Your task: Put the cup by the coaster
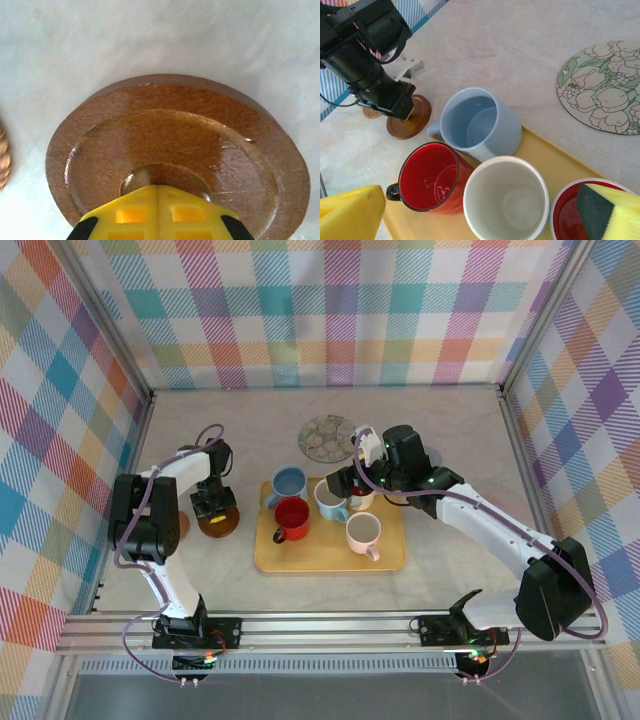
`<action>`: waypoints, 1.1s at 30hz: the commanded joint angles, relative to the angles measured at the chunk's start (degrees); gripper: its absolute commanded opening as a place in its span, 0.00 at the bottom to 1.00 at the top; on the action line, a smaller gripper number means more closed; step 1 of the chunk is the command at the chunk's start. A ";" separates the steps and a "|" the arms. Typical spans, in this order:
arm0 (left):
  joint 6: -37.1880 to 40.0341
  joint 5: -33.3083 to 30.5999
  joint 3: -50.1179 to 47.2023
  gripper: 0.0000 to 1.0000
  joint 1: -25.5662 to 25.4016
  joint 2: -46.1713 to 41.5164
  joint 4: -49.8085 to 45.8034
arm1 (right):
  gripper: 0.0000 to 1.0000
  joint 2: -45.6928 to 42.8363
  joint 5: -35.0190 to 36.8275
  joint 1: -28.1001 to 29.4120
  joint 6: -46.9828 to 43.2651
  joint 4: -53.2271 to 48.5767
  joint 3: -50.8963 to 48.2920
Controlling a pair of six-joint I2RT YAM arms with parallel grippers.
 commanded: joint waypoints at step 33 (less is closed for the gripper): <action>8.50 12.90 44.09 0.00 -4.43 31.21 3.27 | 0.99 -1.80 6.13 0.28 1.61 -1.93 -1.48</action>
